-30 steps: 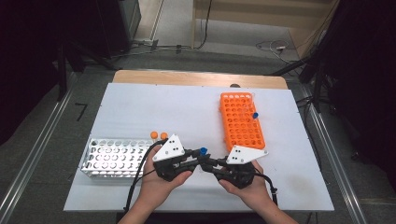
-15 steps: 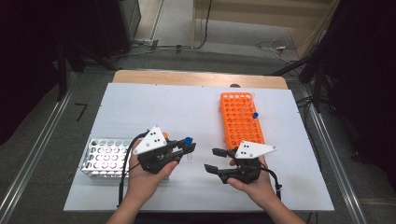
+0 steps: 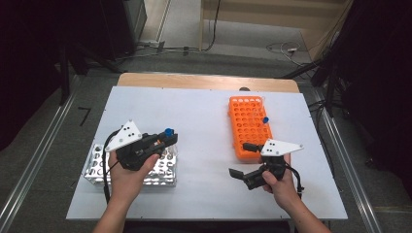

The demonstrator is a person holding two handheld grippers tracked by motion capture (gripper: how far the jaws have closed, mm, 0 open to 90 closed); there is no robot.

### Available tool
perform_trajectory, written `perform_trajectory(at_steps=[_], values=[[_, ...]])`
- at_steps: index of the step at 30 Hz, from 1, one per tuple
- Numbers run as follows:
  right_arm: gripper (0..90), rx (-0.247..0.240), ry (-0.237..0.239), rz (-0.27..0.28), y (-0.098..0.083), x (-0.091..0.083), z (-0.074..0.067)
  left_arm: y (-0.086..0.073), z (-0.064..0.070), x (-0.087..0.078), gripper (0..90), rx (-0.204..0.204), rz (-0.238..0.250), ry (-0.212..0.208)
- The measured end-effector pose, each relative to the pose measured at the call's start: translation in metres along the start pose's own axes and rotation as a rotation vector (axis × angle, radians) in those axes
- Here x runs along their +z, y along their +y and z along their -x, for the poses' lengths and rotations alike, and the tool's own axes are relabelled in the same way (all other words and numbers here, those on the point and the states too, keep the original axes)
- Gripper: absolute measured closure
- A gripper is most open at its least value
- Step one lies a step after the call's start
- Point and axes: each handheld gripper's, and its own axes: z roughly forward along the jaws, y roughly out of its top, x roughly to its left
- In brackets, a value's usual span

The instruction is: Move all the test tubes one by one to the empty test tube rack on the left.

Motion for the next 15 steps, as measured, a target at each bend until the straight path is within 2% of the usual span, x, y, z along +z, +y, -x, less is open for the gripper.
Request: perform_trajectory(at_steps=[15], values=[[0.0,0.028,-0.069,0.012,-0.005,-0.010,0.017,-0.004,-0.028,-0.024,76.5,-0.030,0.028,0.113]])
